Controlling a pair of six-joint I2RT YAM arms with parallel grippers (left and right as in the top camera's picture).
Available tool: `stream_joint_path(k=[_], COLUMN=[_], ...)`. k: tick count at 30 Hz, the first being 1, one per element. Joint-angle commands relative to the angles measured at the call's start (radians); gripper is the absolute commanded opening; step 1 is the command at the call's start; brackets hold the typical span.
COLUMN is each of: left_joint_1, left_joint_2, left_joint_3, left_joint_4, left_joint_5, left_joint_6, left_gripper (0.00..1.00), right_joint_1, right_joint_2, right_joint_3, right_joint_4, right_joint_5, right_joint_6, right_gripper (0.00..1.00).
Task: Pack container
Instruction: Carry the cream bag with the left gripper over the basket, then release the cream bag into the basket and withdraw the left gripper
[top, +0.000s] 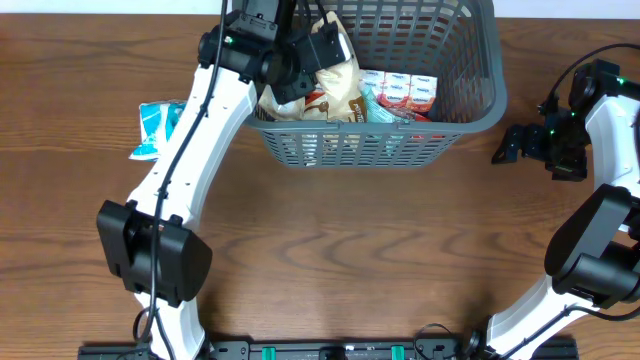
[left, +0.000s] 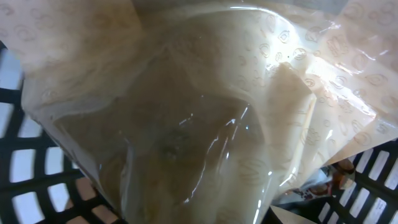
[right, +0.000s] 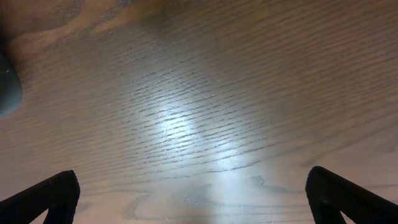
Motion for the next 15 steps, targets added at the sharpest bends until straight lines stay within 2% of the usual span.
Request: stream_joint_path(k=[1, 3, 4, 5, 7, 9, 12, 15], left_joint_1=[-0.002, -0.002, -0.002, -0.002, -0.002, -0.002, -0.002, -0.002], left_joint_2=[0.008, 0.008, 0.008, 0.008, 0.008, 0.008, 0.008, 0.006], left_joint_3=[0.018, 0.018, 0.018, 0.018, 0.018, 0.018, 0.018, 0.018], left_joint_4=[-0.011, -0.016, -0.019, -0.023, -0.034, -0.042, -0.052, -0.053], left_joint_5=[-0.009, -0.009, -0.009, -0.010, -0.009, -0.010, -0.009, -0.010], left_joint_6=[0.006, 0.006, 0.006, 0.006, 0.005, 0.002, -0.001, -0.064], left_gripper=[0.06, 0.17, 0.39, 0.54, 0.70, 0.99, 0.99, 0.99], right_joint_1=[0.009, 0.009, 0.009, 0.009, 0.009, 0.009, 0.009, 0.009], right_joint_2=[0.006, 0.006, 0.006, 0.006, 0.006, 0.006, 0.006, 0.006], right_joint_3=[-0.003, -0.003, -0.003, -0.003, -0.003, -0.003, -0.003, -0.003], right_joint_4=[-0.005, -0.005, -0.004, -0.004, -0.004, -0.005, -0.008, -0.008], right_joint_5=[-0.007, -0.007, -0.007, -0.007, -0.007, -0.007, -0.007, -0.007], right_joint_6=[-0.013, -0.013, -0.013, -0.013, -0.013, -0.013, -0.013, -0.013], right_gripper=[0.99, 0.99, 0.99, 0.99, 0.99, 0.99, 0.99, 0.99])
